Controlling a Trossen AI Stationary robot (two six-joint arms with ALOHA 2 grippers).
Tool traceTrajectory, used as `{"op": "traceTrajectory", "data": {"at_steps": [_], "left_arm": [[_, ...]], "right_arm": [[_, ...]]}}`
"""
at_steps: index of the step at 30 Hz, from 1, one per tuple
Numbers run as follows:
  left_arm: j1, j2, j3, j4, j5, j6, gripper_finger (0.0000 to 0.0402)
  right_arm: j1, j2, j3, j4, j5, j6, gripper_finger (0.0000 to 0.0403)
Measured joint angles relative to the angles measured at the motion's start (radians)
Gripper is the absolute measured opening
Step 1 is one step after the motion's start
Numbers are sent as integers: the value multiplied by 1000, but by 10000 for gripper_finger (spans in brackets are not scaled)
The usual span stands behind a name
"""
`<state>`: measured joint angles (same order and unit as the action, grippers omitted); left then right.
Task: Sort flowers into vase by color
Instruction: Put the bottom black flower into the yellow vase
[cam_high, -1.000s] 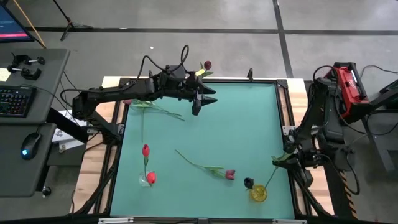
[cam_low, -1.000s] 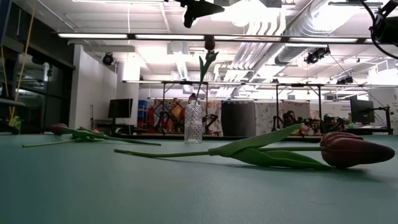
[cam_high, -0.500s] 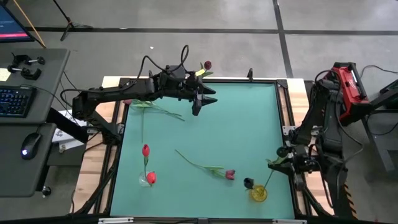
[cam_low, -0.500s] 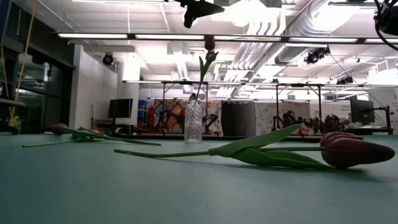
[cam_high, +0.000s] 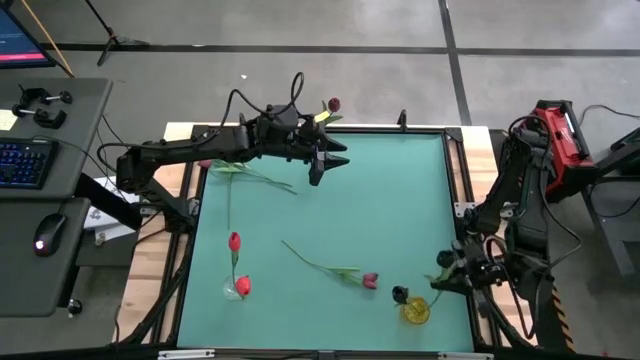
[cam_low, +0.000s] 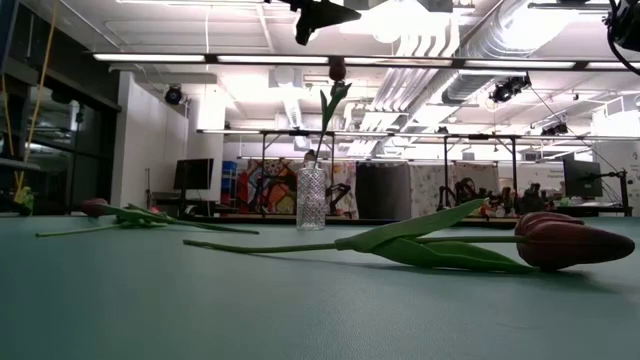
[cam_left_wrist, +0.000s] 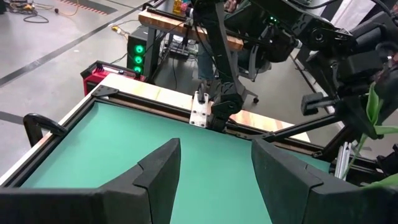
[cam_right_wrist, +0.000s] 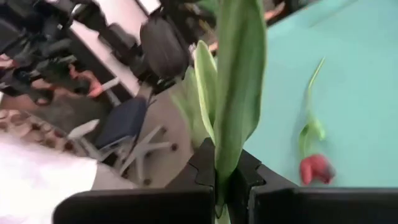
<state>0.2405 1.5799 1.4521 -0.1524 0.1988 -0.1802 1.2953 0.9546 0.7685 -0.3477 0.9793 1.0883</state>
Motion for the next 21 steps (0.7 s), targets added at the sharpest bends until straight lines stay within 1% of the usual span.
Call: {"op": "traceTrajectory", "data": {"at_steps": [2,4,6,8,10,11,13,16,18,21], "left_arm": [[0,0,0,0,0,0,183],[0,0,0,0,0,0,183],[0,0,0,0,0,0,183],[0,0,0,0,0,0,183],[0,0,0,0,0,0,183],[0,0,0,0,0,0,183],[0,0,0,0,0,0,183],[0,0,0,0,0,0,183],[0,0,0,0,0,0,183],[1,0,0,0,0,0,183]], "right_arm": [[0,0,0,0,-21,27,10],[0,0,0,0,-23,40,32],[0,-1,0,0,-23,43,65],[0,-1,0,-1,-23,85,106],[0,-1,0,-3,-46,133,151],[0,-2,0,-3,-79,154,174],[0,-9,0,-5,-178,197,217],[0,-25,0,-7,-299,289,266],[0,-40,0,-6,-378,342,287],[0,-61,0,-7,-469,413,303]]}}
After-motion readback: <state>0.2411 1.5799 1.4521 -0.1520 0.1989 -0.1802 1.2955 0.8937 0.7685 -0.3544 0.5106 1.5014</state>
